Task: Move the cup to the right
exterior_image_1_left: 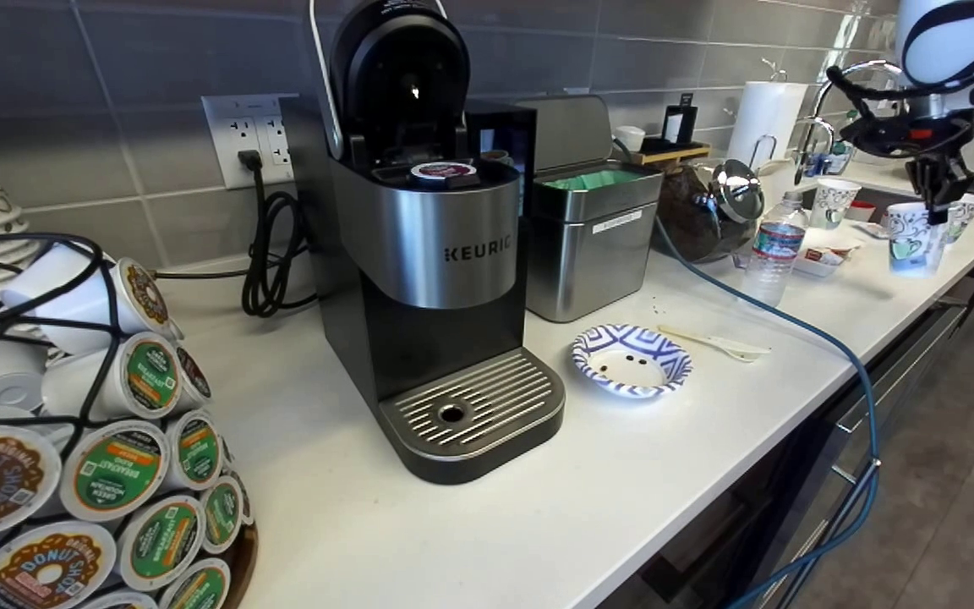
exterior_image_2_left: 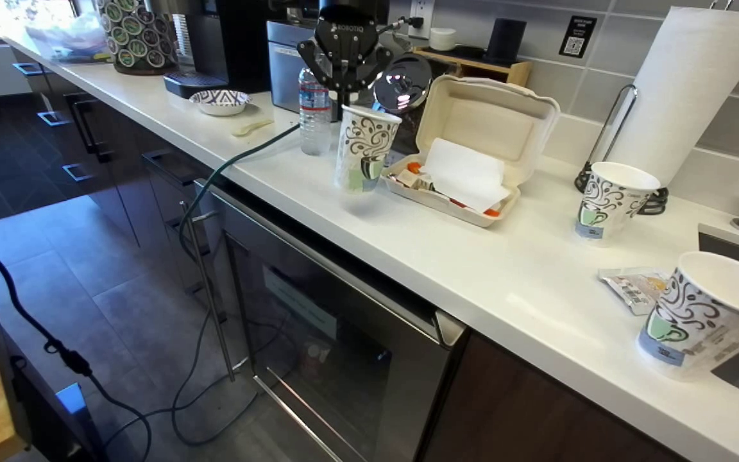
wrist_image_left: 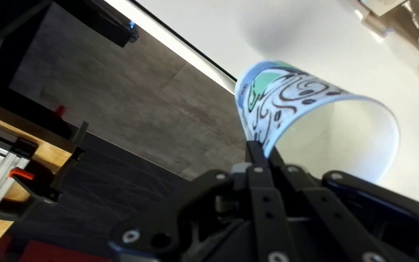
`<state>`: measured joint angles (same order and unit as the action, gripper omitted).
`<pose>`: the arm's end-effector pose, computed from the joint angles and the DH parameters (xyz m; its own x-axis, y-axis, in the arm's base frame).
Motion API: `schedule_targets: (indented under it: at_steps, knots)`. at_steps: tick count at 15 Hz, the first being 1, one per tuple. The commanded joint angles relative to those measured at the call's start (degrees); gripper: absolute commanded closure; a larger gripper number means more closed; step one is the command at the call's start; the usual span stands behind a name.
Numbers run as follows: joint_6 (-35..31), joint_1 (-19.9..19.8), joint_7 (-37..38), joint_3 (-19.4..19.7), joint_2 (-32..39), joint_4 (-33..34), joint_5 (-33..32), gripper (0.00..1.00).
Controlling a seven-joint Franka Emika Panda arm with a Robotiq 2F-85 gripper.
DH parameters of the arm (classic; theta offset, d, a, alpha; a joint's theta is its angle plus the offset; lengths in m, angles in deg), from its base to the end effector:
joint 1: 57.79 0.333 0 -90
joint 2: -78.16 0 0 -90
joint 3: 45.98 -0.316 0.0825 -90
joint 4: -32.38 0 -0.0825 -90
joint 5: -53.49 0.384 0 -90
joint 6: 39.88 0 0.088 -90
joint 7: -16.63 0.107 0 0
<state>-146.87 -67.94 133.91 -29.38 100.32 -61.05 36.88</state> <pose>0.5790 -0.2938 0.3985 -0.6798 -0.6199 0.3919 -0.6825 0.7304 -0.0285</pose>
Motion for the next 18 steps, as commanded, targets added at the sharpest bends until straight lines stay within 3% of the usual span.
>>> schedule_targets:
  at_steps: [1, 3, 5, 6, 15, 18]
  knots:
    - [7.6, -2.2, 4.1, 0.9, 7.0, 9.7, 5.7, 0.99]
    - [11.6, -3.9, 4.9, 1.0, 9.4, 13.6, 9.7, 0.99]
    - [12.1, -4.4, 5.8, 1.5, 10.5, 15.7, 9.5, 0.99]
    - [10.1, -3.8, 3.9, 1.2, 8.2, 11.6, 8.1, 0.96]
    - [10.6, -4.3, 4.8, 1.4, 9.9, 14.4, 8.4, 0.99]
    - [7.3, -6.0, 4.6, 1.0, 9.9, 14.2, 11.5, 0.99]
